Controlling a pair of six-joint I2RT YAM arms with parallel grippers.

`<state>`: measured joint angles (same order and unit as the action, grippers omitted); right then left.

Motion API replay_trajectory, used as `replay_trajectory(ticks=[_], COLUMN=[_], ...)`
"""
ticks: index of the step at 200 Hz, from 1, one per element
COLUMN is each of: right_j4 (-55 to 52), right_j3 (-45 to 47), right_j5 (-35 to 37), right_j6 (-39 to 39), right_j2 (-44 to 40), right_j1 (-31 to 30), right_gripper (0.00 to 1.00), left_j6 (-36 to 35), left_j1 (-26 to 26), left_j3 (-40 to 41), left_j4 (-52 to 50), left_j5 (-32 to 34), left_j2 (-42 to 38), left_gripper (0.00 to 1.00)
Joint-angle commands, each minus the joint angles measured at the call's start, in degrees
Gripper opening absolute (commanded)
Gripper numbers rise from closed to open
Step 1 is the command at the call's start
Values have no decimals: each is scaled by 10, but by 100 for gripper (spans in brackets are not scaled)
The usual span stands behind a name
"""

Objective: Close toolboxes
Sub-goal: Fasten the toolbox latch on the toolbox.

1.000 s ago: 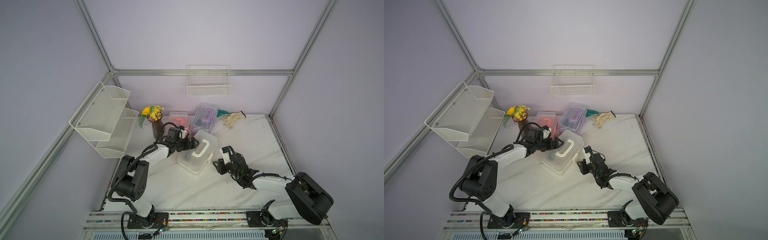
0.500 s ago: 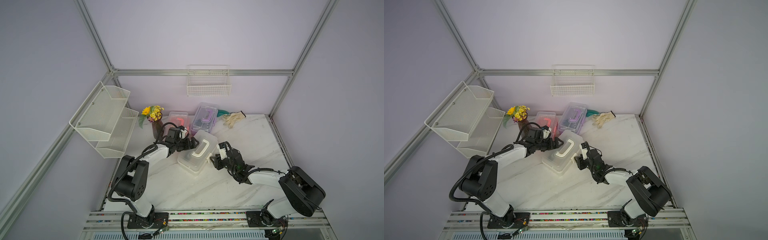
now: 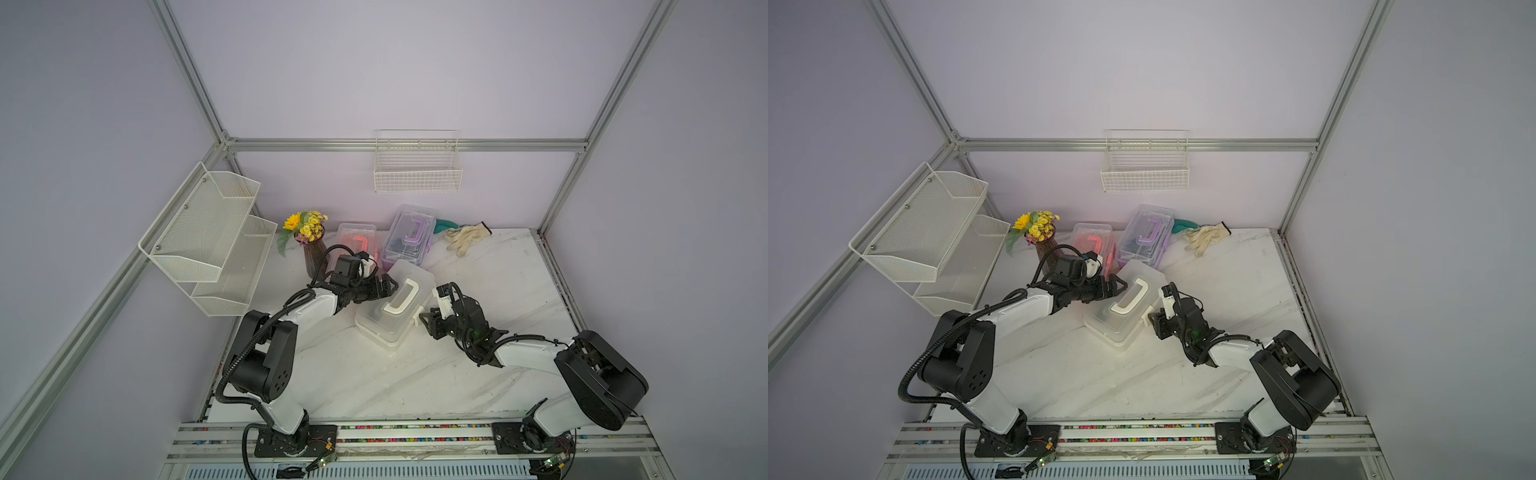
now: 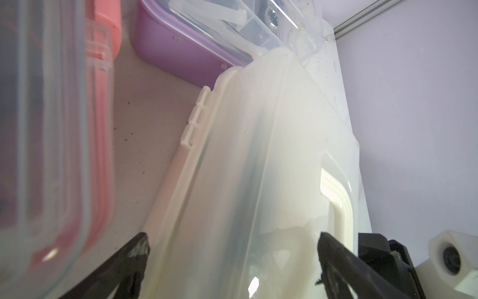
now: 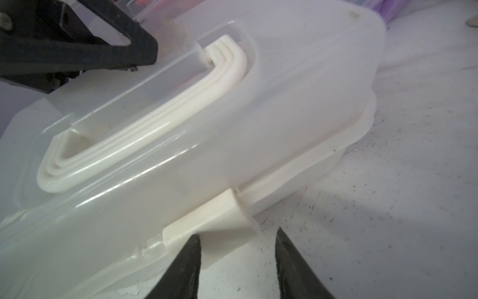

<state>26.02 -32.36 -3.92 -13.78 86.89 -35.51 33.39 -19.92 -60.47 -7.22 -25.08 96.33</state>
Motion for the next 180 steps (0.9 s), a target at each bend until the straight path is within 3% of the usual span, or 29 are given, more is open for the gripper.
replay_trajectory(ticks=[1, 29, 47, 89, 134, 180], right_j4=[16, -34, -75, -39, 103, 141], right_j3=[-16, -12, -11, 41, 57, 44], right_j5=[5, 1, -40, -122, -194, -188], right_j6=[-11, -71, -123, -232, -326, -313], right_j2=[12, -32, -57, -103, -28, 16], right_j1=[-1, 5, 19, 32, 33, 43], right_gripper=[48, 48, 46, 40, 31, 34], left_j6=[-1, -3, -4, -3, -3, -16], left_j1=[-11, -11, -11, -11, -11, -10], left_j3=[19, 19, 19, 23, 22, 26], left_j4=[-45, -46, -49, -51, -70, -100], left_j5=[-28, -26, -28, -30, -34, -28], left_j2=[-9, -18, -20, -25, -31, -42], left_gripper=[100, 100, 100, 100, 100, 99])
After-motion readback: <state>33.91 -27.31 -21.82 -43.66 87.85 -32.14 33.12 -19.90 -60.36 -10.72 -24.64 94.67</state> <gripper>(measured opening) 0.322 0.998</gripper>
